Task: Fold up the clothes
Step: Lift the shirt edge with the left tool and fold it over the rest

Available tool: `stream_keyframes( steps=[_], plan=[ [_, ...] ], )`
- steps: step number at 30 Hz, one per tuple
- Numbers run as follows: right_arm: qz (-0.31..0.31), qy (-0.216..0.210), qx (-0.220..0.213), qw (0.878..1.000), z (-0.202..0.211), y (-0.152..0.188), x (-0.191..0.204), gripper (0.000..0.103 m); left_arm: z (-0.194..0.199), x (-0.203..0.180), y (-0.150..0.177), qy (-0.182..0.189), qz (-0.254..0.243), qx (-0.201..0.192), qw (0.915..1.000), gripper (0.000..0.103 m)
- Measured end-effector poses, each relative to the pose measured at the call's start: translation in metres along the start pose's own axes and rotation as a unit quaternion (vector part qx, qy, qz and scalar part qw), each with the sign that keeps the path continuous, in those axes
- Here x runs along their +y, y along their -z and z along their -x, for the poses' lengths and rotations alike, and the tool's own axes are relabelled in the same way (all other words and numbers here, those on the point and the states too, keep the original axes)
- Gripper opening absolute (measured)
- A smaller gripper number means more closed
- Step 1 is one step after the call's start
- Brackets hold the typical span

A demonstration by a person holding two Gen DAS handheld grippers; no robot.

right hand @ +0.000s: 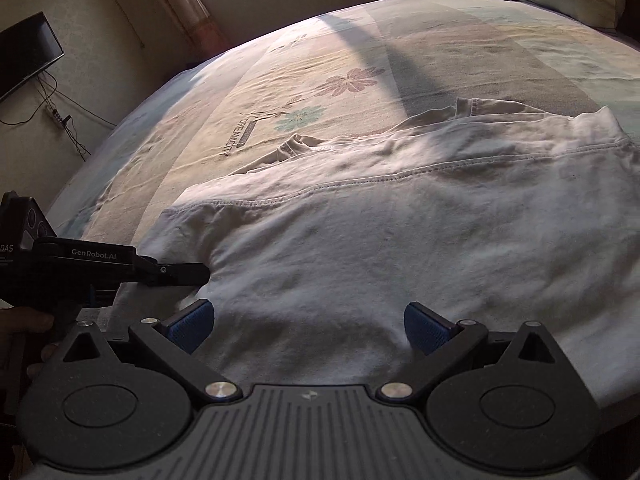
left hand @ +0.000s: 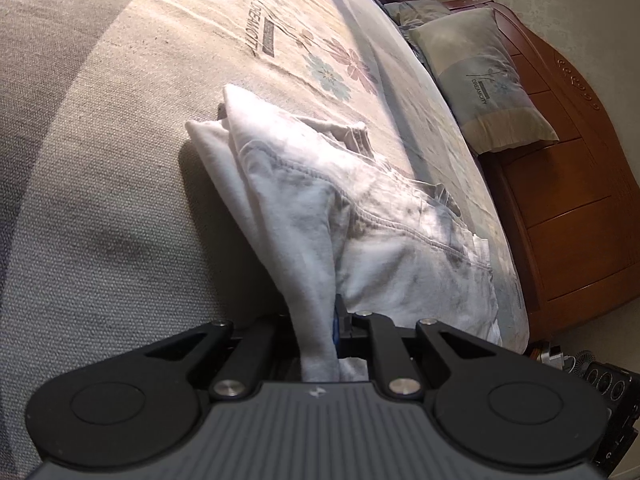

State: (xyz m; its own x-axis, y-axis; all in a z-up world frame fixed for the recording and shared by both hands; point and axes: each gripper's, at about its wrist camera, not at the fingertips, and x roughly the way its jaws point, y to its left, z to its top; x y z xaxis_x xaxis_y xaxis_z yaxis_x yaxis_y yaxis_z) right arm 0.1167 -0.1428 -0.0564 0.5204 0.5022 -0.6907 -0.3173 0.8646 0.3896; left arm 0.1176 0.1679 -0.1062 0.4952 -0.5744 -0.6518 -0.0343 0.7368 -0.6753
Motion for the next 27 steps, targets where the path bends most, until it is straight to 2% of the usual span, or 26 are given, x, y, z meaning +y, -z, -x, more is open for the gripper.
stream_keyframes(
  steps=[3,7,11,12,13,17,19,22,25,27],
  plan=[
    [-0.017,-0.001,-0.001,1.0,0.01,0.004,-0.005,0.103,0.0,-0.008,-0.001,-0.023,-0.004,0.002,0.9997,0.012],
    [-0.036,-0.005,-0.03,0.999,0.032,0.0,-0.019,0.103,-0.001,-0.02,-0.006,-0.051,-0.012,0.015,0.9985,0.012],
    [-0.021,-0.004,-0.055,0.998,0.054,-0.006,-0.035,0.103,-0.002,-0.038,-0.008,-0.08,-0.036,0.019,0.9959,0.013],
    [-0.011,-0.005,-0.058,0.998,0.059,-0.007,-0.039,0.103,-0.002,-0.043,-0.008,-0.079,-0.044,0.021,0.9957,0.022],
    [0.0,-0.007,-0.06,0.998,0.064,-0.008,-0.042,0.103,-0.002,-0.048,-0.009,-0.079,-0.05,0.023,0.9954,0.027],
    [0.039,-0.001,-0.076,0.996,0.083,-0.01,-0.053,0.103,0.004,-0.071,-0.013,-0.086,-0.072,0.016,0.9936,0.023],
    [0.042,0.001,-0.085,0.996,0.091,-0.009,-0.061,0.103,0.007,-0.081,-0.015,-0.087,-0.08,0.014,0.9929,0.017],
    [0.04,-0.007,-0.09,0.995,0.099,-0.006,-0.071,0.103,0.013,-0.098,-0.019,-0.083,-0.086,0.006,0.9928,0.017],
    [0.037,-0.013,-0.095,0.995,0.104,-0.004,-0.078,0.103,0.017,-0.119,-0.023,-0.068,-0.098,0.0,0.9929,0.016],
    [0.031,-0.016,-0.099,0.994,0.107,-0.004,-0.084,0.103,0.018,-0.132,-0.024,-0.045,-0.105,0.0,0.9934,0.016]
  ],
)
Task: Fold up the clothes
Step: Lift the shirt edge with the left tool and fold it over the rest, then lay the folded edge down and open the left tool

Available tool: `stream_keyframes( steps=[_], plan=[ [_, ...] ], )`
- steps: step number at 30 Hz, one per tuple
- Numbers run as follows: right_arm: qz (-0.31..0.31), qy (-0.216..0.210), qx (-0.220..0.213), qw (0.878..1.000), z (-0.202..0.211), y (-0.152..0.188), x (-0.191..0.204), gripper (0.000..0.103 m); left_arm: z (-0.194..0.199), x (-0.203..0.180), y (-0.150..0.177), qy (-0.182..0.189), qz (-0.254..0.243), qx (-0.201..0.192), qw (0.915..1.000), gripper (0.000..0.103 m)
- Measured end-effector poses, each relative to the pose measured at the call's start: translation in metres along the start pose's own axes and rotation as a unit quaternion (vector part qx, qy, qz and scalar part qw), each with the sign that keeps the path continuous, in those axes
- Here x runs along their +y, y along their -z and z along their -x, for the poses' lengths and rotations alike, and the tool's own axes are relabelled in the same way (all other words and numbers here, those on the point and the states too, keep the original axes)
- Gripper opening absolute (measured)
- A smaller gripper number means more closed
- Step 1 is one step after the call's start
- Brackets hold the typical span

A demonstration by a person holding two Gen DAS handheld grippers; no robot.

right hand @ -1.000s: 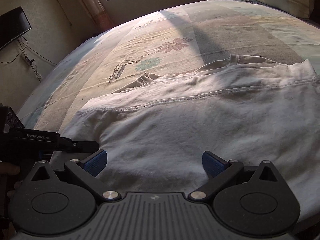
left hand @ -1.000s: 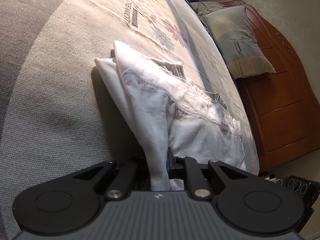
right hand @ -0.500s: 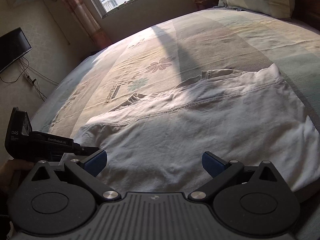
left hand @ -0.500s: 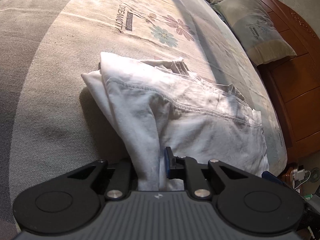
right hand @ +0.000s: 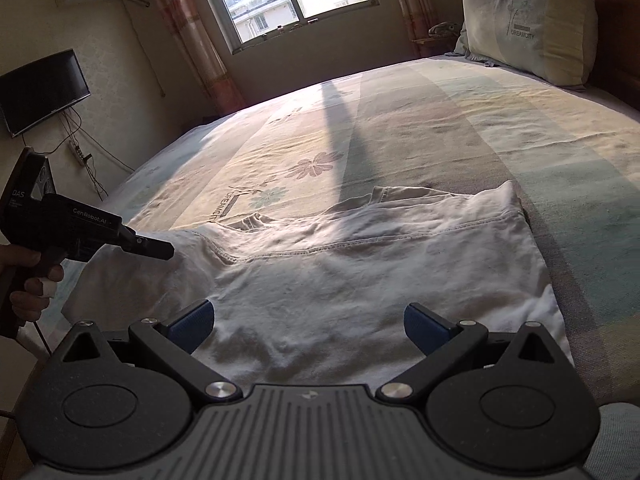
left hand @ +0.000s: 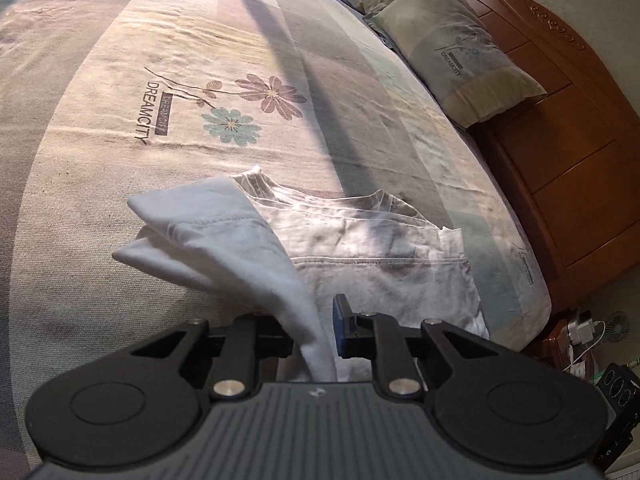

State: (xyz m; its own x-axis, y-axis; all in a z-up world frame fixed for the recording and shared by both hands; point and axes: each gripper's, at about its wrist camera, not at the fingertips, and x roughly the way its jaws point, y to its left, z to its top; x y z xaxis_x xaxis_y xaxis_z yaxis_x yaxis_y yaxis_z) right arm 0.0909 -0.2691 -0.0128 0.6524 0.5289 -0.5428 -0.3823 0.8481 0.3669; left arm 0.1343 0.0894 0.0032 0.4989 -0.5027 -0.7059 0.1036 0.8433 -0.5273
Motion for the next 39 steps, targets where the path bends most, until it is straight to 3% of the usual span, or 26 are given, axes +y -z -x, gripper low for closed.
stream_keyframes(
  steps=[10,21,39],
  plan=[
    [-0.033,0.003,-0.026,0.999,0.021,-0.002,-0.029,0.103,-0.013,-0.059,-0.021,0.067,-0.019,-0.009,0.9975,0.016],
    [-0.018,0.005,-0.037,0.999,0.054,-0.002,-0.043,0.103,-0.052,-0.121,-0.036,0.121,-0.037,0.006,0.992,0.016],
    [-0.035,0.048,-0.058,0.997,0.099,0.001,-0.075,0.103,-0.152,-0.173,-0.025,0.129,-0.034,0.078,0.9879,0.016]
  ],
)
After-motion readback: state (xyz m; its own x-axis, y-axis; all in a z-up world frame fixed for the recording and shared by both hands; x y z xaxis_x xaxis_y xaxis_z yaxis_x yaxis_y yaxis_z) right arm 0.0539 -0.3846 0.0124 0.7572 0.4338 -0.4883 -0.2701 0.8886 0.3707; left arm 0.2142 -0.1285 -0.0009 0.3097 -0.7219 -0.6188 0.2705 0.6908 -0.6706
